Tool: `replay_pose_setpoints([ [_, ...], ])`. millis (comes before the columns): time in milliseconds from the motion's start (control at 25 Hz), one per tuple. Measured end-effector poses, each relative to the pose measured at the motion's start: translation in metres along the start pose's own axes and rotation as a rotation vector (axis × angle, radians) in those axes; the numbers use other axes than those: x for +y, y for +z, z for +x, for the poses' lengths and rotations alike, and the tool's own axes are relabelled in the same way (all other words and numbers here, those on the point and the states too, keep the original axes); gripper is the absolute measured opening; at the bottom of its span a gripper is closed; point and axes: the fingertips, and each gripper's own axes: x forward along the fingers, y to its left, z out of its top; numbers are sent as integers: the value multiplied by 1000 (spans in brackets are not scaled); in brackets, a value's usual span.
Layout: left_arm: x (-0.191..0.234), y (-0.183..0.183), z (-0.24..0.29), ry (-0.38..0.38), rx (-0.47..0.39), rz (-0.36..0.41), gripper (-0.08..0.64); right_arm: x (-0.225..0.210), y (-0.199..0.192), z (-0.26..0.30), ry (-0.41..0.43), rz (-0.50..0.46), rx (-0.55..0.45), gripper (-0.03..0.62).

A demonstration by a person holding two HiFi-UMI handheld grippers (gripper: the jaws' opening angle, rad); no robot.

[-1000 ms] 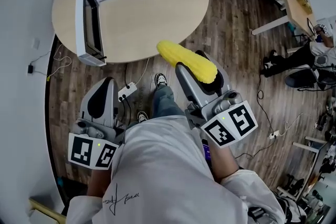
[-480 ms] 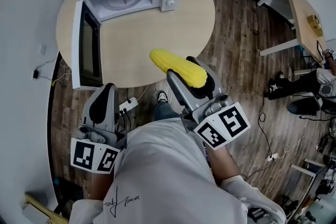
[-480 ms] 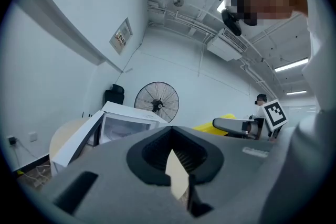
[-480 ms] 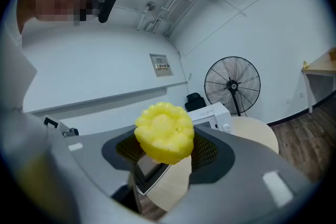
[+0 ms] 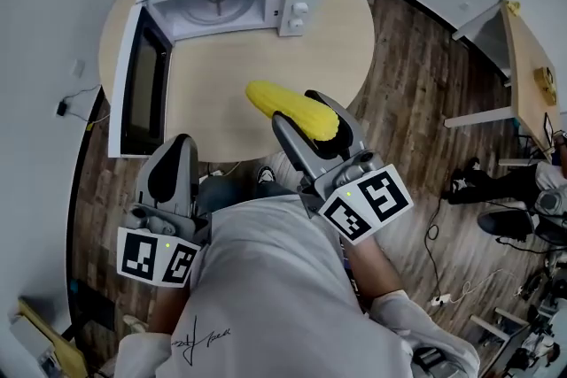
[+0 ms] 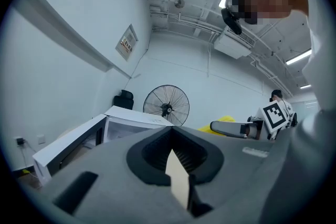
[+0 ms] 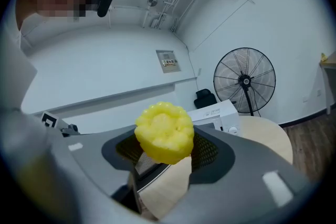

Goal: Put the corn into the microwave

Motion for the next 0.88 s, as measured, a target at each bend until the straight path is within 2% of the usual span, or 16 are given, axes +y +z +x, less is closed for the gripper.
replay_pose_setpoints([
  [440,3,-4,6,65,-1,9,-9,-11,-8,31,75,-1,31,259],
  [880,24,-8,33,79,21,-26,-9,-32,-15,74,65,21,58,259],
])
